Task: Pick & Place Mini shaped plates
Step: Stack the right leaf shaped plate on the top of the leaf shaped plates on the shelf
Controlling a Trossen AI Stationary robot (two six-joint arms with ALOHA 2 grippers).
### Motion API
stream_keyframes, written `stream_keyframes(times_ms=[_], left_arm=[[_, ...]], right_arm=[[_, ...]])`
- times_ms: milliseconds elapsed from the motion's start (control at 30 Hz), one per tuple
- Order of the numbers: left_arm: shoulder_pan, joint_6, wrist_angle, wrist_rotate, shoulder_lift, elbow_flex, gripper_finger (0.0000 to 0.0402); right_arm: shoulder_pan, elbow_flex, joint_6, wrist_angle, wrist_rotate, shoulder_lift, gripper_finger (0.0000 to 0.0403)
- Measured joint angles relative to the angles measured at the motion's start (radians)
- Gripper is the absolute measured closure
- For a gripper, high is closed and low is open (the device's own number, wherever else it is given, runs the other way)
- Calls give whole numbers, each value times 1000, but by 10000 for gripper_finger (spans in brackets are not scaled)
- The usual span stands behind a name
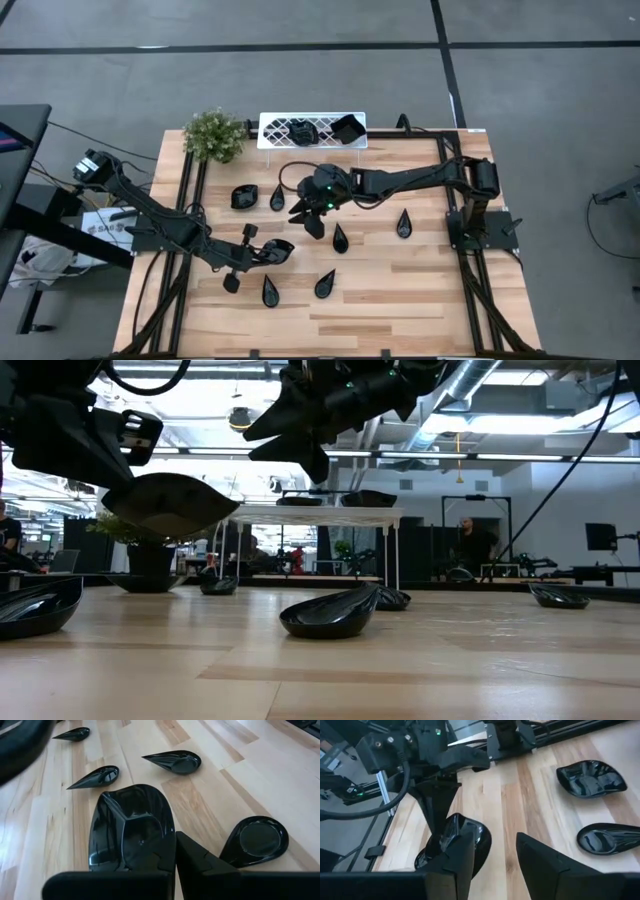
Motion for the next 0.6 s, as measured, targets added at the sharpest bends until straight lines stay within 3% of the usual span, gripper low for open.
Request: stream_keyframes(times_ms=[300, 467, 600], left_arm=[[0, 3, 4, -12, 0, 0, 395], [0, 3, 8, -15, 0, 0, 397], [0, 2, 8, -15, 0, 0, 395]], right_arm=[[13, -3, 17, -55, -54, 35, 275], [35, 0, 78, 63, -152, 114, 273], [45, 0, 106, 101, -152, 148, 274]])
